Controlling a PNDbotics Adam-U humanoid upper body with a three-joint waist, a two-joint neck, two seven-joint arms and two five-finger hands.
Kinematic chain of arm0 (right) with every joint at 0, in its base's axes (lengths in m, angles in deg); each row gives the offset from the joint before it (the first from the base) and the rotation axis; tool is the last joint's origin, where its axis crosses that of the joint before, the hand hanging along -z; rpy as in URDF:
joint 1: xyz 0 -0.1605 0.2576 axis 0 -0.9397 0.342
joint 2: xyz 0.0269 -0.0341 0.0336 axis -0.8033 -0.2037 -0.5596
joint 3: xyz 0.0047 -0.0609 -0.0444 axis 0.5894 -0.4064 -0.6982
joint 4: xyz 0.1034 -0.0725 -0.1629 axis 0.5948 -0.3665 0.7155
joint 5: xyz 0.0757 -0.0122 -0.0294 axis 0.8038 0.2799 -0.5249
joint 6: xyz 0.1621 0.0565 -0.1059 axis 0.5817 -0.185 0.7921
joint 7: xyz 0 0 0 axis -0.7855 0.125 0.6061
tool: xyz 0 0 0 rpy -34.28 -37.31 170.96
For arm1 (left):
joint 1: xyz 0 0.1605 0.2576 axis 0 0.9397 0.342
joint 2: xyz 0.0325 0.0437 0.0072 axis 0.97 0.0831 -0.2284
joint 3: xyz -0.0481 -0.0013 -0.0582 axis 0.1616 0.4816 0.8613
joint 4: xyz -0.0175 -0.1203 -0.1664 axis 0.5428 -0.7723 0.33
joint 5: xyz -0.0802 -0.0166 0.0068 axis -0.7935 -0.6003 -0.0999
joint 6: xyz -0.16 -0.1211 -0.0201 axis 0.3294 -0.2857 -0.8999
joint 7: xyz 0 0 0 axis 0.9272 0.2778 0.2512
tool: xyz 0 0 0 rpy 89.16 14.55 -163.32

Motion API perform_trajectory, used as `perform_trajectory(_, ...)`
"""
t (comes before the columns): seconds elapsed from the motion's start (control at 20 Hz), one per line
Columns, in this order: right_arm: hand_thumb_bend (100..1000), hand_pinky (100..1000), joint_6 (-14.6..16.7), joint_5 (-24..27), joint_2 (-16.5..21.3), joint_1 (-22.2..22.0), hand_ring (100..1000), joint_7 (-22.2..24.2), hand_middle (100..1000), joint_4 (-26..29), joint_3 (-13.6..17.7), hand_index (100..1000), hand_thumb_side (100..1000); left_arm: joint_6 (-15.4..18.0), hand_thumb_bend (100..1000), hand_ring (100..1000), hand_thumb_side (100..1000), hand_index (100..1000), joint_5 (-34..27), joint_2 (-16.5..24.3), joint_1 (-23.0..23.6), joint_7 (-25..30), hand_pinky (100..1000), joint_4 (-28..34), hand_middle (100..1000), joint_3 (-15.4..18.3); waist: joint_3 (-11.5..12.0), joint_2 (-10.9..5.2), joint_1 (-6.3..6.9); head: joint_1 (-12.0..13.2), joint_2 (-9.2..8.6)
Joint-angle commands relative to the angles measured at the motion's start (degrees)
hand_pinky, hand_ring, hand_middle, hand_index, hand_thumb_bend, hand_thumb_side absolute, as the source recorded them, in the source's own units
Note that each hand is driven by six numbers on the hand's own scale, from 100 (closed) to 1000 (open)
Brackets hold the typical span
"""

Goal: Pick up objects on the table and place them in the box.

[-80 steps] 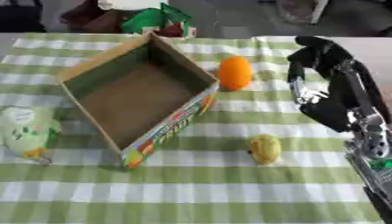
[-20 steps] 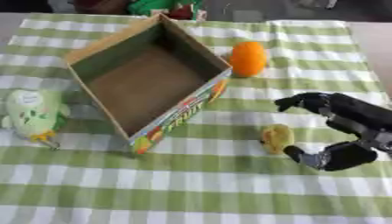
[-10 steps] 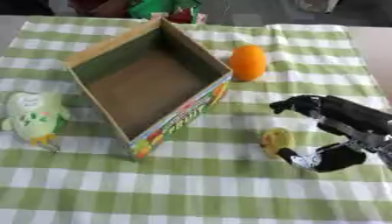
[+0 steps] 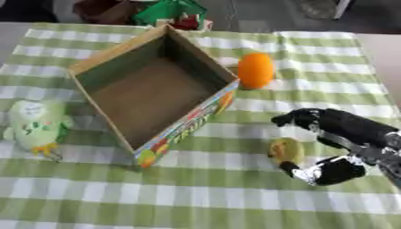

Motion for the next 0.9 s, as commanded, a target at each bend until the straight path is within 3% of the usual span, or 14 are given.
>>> perform_trajectory(0.05,277,824,-0.2,-0.8,1.4,0.1,906,0.5,809,1.1,0.4,958,519,0.1,100,620,815,745,-0.2,1.1,-0.6,0.2,457,1.0,654,0.6,-0.1,-0.86,0.16,-0.2,-0.68)
perform_trajectory(0.9,243,814,-2.9,-3.4,1.4,-1.1,901,2.4,758,1.1,0.9,896,490,0.1,100,620,815,745,-0.3,1.0,-0.9,0.4,457,1.0,655,0.5,-0.1,-0.37,0.19,0.1,-0.69)
